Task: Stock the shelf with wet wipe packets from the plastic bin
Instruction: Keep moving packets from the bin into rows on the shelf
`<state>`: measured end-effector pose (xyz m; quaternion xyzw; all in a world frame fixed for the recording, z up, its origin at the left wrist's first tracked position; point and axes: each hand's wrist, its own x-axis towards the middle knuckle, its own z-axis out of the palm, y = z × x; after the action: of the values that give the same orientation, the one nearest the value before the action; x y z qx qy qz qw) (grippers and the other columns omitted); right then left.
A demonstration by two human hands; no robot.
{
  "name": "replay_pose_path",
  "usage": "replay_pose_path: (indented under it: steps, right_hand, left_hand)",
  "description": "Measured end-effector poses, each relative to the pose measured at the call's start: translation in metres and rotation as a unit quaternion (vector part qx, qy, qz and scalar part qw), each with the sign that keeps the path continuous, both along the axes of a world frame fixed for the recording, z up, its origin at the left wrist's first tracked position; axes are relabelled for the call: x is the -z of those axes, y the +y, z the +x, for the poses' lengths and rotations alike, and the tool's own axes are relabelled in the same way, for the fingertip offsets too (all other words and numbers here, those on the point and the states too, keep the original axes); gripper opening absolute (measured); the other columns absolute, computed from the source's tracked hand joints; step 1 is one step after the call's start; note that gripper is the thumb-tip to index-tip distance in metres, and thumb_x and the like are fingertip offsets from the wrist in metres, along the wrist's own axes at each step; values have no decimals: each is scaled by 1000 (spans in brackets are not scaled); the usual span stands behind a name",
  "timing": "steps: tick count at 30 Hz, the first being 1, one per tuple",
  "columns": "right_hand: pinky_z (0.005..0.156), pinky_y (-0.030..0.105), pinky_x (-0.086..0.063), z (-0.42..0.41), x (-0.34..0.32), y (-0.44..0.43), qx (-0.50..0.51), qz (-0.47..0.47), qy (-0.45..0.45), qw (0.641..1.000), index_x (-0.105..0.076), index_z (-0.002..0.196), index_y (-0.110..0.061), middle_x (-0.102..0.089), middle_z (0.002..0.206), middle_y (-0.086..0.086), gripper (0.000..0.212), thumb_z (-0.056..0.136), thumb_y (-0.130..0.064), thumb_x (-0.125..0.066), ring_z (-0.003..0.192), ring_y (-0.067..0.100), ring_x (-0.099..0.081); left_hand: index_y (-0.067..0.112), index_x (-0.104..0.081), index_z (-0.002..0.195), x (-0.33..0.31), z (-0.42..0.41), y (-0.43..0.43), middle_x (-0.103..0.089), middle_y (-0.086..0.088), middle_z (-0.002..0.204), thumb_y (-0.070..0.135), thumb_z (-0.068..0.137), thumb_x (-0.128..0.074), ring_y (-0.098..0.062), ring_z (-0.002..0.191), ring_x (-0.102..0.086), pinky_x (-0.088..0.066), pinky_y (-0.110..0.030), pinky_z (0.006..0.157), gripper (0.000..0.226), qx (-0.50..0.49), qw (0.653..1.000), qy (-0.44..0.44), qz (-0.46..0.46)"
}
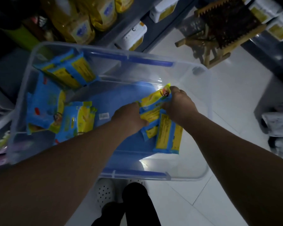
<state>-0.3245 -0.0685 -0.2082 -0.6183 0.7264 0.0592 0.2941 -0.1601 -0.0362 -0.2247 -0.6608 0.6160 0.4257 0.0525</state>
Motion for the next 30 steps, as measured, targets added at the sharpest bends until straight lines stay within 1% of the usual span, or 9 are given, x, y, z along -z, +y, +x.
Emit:
replay_pose_path:
  steps: [7,10,12,16,19,22,25,28,30]
  right_hand:
    - [97,43,-47,10,15,-19,153,24,-43,987,-43,134,-11,-54,129,13,74,78,-50,-70,115,34,-55]
    - [87,39,-53,15,11,-24,153,63,-100,981,-63,105,-12,-62,100,13,35,82,-36,-72,94,28,-62]
    - [79,37,-50,18,5,-23,144,55,-134,979,-64,89,-11,-58,85,11,17,83,-24,-73,83,26,-57]
    - [47,20,-34,30,-21,-15,183,16,-249,951,-51,75,-14,-43,67,7,24,81,-13,-74,58,16,-38]
    - [53,27,-42,40,-52,-13,194,7,-293,936,-48,75,-19,-48,74,12,23,87,-13,-68,62,20,-42]
    - [65,45,-57,48,-89,-7,199,16,-319,926,-45,72,-22,-46,77,9,26,93,-19,-60,69,22,-46]
    - [63,45,-58,55,-126,-2,195,1,-333,922,-44,76,-22,-48,86,11,23,96,-19,-56,76,24,-50]
    - [65,45,-60,60,-170,0,195,-14,-348,917,-46,78,-20,-52,95,12,21,96,-14,-55,82,27,-55]
    - [66,44,-59,63,-203,2,187,-26,-359,914,-47,79,-18,-54,95,11,22,94,-5,-55,82,26,-59]
  left_hand:
    - [8,-65,108,11,7,-3,-63,-10,107,25,76,-78,-28,104,-60,-43,-28,76,39,-90,993,59,38]
    - [7,-61,97,3,19,-2,-58,-11,93,20,77,-76,-28,93,-60,-38,-26,66,28,-110,992,67,11]
    - [11,-56,89,-5,29,-2,-57,-10,91,18,77,-76,-30,92,-60,-39,-28,66,25,-111,991,74,-5]
    - [20,-46,75,-33,50,0,-56,-13,84,12,82,-71,-34,80,-63,-50,-38,64,26,-133,986,95,-20]
    - [22,-41,74,-63,64,4,-53,-10,82,6,90,-59,-27,63,-59,-51,-31,48,29,-224,963,149,17]
    - [20,-39,78,-98,76,6,-48,-17,88,0,93,-53,-31,74,-60,-54,-43,63,29,-270,941,205,22]
    - [15,-43,78,-138,86,7,-51,-18,91,-2,87,-57,-39,88,-64,-55,-56,81,24,-299,930,216,-4]
    - [10,-47,85,-182,90,8,-54,-17,89,11,88,-58,-34,87,-63,-53,-49,82,12,-317,915,248,-23]
    - [11,-49,86,-216,90,12,-54,-17,89,30,90,-61,-28,86,-61,-54,-42,80,23,-327,905,271,-35]
